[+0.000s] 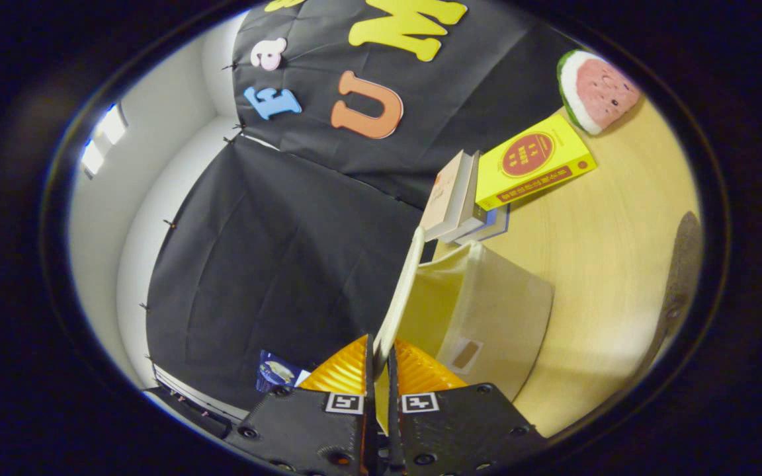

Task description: Open the storage box then place both shoes into the box .Put the left shoe in first, then the right shoe, with the right side of both shoes facing outward in a uniform manner.

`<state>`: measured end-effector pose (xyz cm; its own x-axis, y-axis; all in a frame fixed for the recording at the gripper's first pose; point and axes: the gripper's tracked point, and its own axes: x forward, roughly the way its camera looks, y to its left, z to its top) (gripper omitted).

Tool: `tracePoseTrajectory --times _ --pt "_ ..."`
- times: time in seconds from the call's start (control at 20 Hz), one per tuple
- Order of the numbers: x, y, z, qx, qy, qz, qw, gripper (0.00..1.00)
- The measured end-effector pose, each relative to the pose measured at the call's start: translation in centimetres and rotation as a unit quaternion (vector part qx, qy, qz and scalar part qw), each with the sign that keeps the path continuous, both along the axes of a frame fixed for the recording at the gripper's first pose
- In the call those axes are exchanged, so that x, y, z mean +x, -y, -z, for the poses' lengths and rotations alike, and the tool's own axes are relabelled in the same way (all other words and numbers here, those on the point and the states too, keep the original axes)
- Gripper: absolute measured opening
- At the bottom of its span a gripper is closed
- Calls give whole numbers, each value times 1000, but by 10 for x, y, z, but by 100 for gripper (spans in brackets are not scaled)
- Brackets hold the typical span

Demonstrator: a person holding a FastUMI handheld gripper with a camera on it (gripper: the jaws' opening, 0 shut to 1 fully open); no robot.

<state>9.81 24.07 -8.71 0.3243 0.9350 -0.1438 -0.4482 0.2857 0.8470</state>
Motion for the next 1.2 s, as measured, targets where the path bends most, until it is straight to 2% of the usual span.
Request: tracePoseTrajectory --times 0.4,0.65,0.75,0.8,0.95,1.0,1.2 --pt "-9 -50 -69 -4 35 12 999 6" --pt "-18 -104 -102 -4 58 9 998 6" --pt "-15 -127 -109 -12 67 20 997 6" --pt "-12 -137 -112 -15 71 31 997 12" --pt "-15 -169 -116 -21 75 33 996 13" --pt "-14 -180 -116 -26 77 33 996 17" --pt "-8 -207 -115 -46 83 44 995 21"
